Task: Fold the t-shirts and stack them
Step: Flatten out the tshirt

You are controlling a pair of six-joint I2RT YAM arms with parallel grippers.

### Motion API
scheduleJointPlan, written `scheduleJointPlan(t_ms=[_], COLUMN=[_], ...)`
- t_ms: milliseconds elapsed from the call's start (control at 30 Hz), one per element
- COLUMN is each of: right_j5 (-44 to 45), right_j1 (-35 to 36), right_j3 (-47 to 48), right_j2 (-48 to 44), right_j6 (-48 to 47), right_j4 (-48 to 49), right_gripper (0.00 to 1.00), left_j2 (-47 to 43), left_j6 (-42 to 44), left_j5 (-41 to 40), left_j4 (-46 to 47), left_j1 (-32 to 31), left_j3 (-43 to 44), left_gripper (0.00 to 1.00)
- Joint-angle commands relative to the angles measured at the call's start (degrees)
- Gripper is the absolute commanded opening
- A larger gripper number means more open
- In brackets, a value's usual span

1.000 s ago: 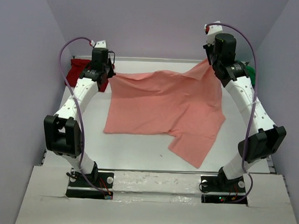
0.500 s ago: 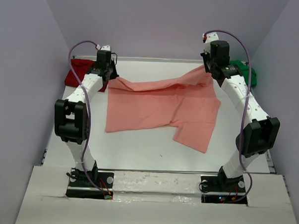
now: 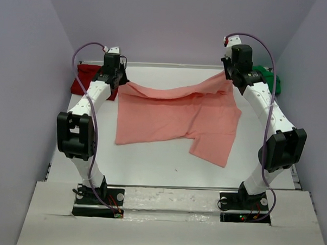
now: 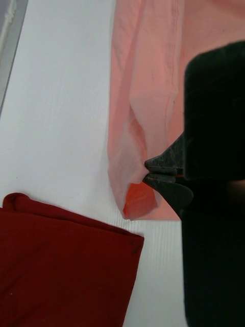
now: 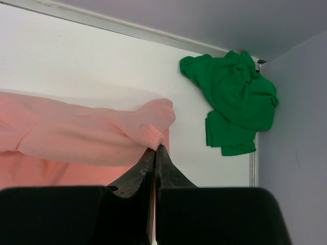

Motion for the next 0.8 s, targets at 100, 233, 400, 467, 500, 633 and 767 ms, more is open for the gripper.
scheduleJointPlan(t_ms=[100,233,400,467,500,633,767], right_j5=[-0.4,-0.5,-4.8,-6.0,-6.3,-10.5,-15.4], right_j1=[-0.5,0.1,2.9,3.6,3.6,4.2,4.2], right_j3=[8.6,17.0,21.4,21.4,22.2,29.9,36.0], right_j2=[-9.8,-16.1,-25.6,-30.9,-32.3,-36.8,-38.5], right_j6=[-0.9,-1.7,-0.7,0.1,0.1,2.3,5.8], right_j4=[1.9,-1.4,-3.7,-4.4,-5.1,-10.1,-13.5], right_gripper=[0.00,0.00,0.00,0.00,0.00,0.00,0.00], left_j2=[-15.6,-23.6,-36.6,-40.5,-42.2,-49.5,-51.7], left_j6=[2.2,2.9,4.1,4.4,4.5,4.9,4.3], left_j5=[2.2,2.9,5.3,6.6,6.8,7.0,8.0], left_j4=[1.8,-2.3,-3.2,-3.6,-4.2,-11.4,-16.3], left_j1=[-2.4,-3.9,-5.3,-5.4,-5.4,-5.4,-5.4], left_j3=[3.4,10.9,15.4,15.4,15.8,21.0,26.7], left_gripper=[0.00,0.00,0.00,0.00,0.00,0.00,0.00])
